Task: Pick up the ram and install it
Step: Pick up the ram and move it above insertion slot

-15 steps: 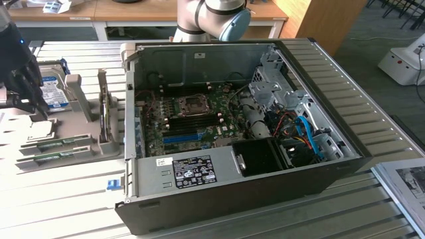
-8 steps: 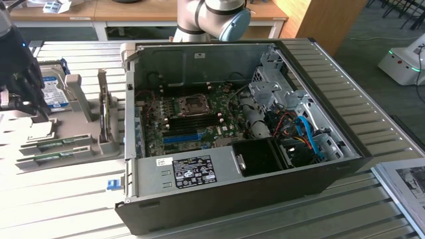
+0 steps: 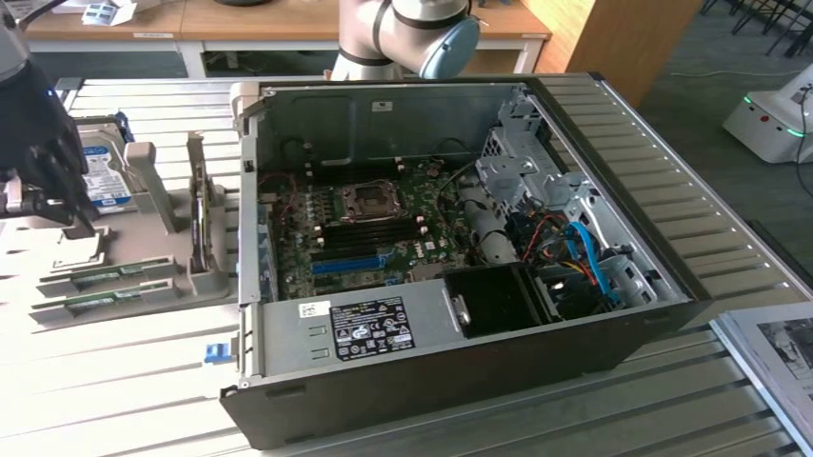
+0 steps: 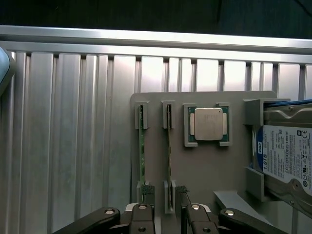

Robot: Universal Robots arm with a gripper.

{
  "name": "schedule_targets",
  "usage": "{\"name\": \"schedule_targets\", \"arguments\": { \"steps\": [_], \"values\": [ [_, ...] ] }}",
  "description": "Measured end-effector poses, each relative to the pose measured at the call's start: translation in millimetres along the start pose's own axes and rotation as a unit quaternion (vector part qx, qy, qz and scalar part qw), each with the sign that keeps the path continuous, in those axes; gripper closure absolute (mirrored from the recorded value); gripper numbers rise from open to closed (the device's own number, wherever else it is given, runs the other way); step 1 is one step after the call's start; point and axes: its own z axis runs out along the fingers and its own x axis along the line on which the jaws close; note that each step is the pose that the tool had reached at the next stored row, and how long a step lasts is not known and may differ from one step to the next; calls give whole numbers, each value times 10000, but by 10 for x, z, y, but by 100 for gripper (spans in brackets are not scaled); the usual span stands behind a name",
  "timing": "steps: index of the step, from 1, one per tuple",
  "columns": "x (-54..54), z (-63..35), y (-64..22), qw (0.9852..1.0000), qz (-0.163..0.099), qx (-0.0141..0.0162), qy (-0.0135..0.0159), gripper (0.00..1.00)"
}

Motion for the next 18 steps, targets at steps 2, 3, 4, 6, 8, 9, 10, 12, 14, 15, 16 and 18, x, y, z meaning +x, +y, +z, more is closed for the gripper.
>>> {"name": "schedule_targets", "arguments": {
  "steps": [2,3,4,6,8,9,10,12,14,15,16,18],
  "values": [
    [0,19,0,10000,0,0,0,69],
    [0,29,0,10000,0,0,0,69],
    [0,39,0,10000,0,0,0,69],
    [0,58,0,10000,0,0,0,69],
    [0,75,0,10000,0,0,0,69],
    [0,84,0,10000,0,0,0,69],
    [0,92,0,10000,0,0,0,69],
    [0,109,0,10000,0,0,0,69],
    [0,127,0,10000,0,0,0,69],
    [0,136,0,10000,0,0,0,69],
    [0,144,0,10000,0,0,0,69],
    [0,162,0,10000,0,0,0,69]
  ]
}}
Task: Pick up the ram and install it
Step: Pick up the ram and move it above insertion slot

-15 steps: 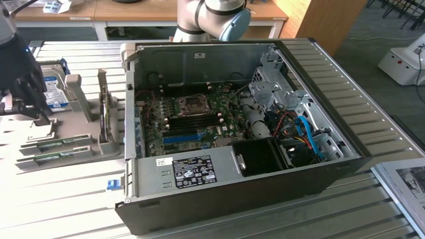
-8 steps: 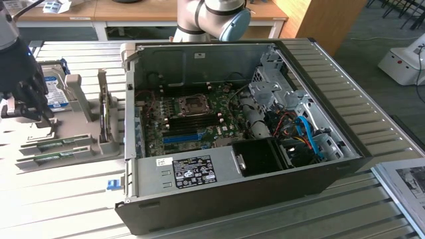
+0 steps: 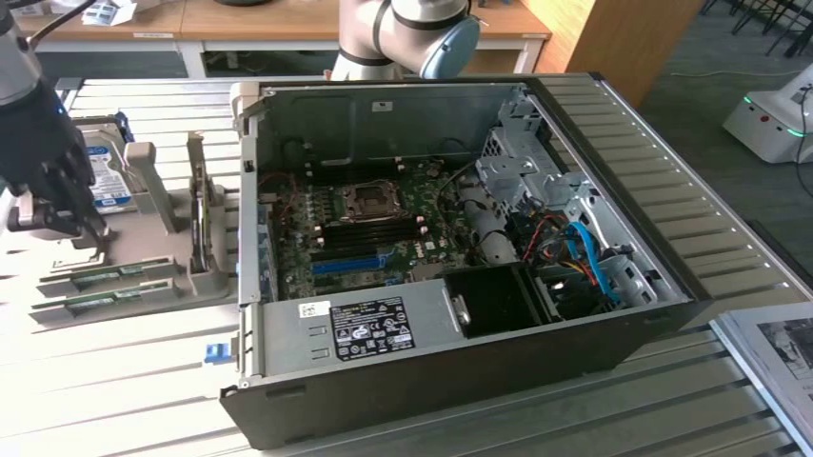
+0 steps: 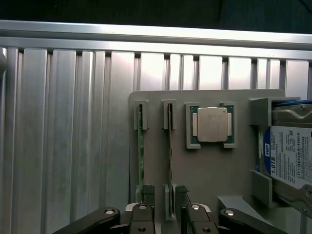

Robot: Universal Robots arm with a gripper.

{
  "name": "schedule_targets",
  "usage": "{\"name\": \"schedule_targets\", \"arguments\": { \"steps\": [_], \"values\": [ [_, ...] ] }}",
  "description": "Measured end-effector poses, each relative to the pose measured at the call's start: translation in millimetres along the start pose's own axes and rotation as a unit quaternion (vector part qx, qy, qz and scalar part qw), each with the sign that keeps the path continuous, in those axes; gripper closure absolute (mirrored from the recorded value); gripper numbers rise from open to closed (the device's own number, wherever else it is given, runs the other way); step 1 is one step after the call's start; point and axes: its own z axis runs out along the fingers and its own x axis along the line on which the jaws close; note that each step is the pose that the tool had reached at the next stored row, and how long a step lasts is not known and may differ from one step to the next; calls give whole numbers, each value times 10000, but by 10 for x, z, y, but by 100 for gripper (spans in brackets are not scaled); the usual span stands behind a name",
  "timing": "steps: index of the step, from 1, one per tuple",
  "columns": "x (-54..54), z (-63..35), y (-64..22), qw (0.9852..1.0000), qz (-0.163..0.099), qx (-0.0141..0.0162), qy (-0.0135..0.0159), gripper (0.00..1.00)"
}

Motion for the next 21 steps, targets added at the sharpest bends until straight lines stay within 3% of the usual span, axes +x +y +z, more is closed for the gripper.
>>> {"name": "schedule_targets", "arguments": {
  "steps": [21],
  "values": [
    [0,165,-1,10000,0,0,0,69]
  ]
}}
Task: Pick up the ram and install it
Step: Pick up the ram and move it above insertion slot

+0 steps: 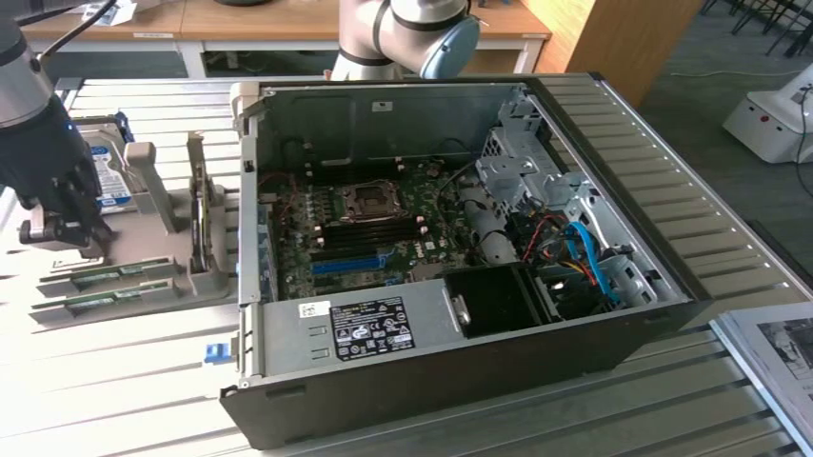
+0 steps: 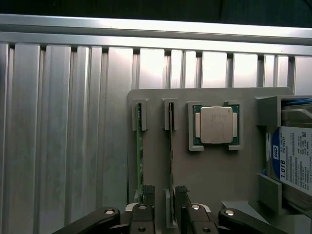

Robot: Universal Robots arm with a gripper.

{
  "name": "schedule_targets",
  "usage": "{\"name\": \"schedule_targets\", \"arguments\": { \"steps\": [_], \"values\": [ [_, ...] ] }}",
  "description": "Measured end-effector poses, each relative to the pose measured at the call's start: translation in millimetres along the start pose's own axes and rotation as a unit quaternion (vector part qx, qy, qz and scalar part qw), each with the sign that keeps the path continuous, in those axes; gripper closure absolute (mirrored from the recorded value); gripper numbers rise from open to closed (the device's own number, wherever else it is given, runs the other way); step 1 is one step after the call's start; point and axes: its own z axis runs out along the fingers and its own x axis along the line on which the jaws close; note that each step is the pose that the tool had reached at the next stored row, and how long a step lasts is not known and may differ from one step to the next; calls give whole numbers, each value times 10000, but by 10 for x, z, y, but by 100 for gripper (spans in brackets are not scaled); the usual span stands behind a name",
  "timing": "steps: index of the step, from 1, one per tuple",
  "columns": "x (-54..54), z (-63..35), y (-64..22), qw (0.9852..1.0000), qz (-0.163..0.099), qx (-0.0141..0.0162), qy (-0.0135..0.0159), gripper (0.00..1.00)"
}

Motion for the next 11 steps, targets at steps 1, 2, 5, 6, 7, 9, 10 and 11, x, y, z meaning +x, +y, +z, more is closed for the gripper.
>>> {"name": "schedule_targets", "arguments": {
  "steps": [1,2,5,6,7,9,10,11],
  "values": [
    [0,7,0,10000,0,0,0,69],
    [0,14,0,10000,0,0,0,69],
    [0,38,0,10000,0,0,0,69],
    [0,46,0,10000,0,0,0,69],
    [0,54,0,10000,0,0,0,69],
    [0,68,0,10000,0,0,1,69],
    [0,75,0,10000,0,0,0,69],
    [0,83,0,10000,0,0,0,69]
  ]
}}
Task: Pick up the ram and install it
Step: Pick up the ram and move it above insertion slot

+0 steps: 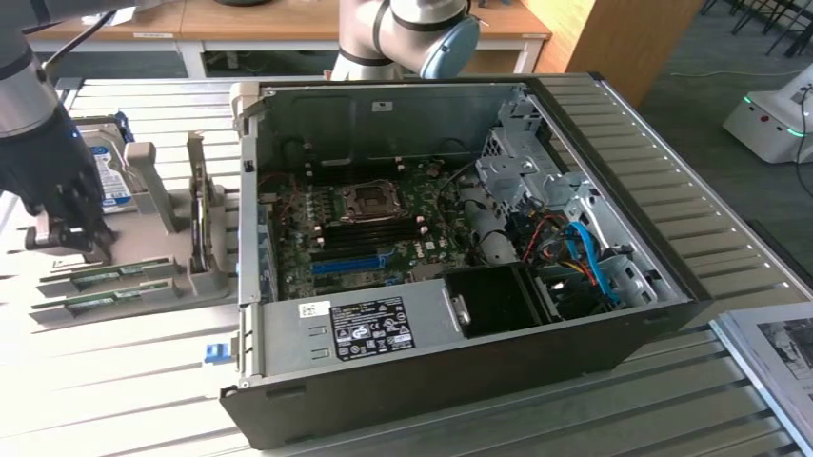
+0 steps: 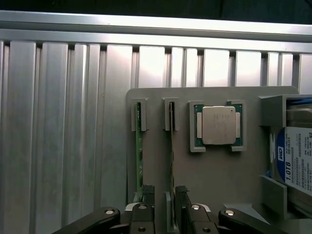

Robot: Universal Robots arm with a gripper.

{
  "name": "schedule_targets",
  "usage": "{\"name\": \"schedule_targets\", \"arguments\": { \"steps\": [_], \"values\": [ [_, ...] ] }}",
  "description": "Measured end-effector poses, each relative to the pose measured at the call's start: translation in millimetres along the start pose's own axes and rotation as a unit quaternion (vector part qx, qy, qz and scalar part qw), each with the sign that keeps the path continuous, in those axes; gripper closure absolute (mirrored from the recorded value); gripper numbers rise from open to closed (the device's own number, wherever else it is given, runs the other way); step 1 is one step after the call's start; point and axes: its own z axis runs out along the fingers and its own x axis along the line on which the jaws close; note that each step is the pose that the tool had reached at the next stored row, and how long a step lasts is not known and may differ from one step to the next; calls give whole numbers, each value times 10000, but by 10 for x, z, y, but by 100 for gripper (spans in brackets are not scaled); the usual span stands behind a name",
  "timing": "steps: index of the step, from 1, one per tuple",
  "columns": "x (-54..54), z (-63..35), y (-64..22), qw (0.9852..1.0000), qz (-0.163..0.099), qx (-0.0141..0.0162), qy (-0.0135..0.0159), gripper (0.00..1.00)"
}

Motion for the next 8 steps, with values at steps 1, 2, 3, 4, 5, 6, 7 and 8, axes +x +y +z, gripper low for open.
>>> {"name": "schedule_targets", "arguments": {
  "steps": [1,2,3,4,5,6,7,8],
  "values": [
    [0,6,0,10000,0,0,0,69],
    [0,13,0,10000,0,0,0,69],
    [0,20,0,10000,0,0,0,69],
    [0,27,0,10000,0,0,0,69],
    [0,34,0,10000,0,0,0,69],
    [0,41,0,10000,0,0,0,69],
    [0,49,0,10000,0,0,0,69],
    [0,56,0,10000,0,0,0,69]
  ]
}}
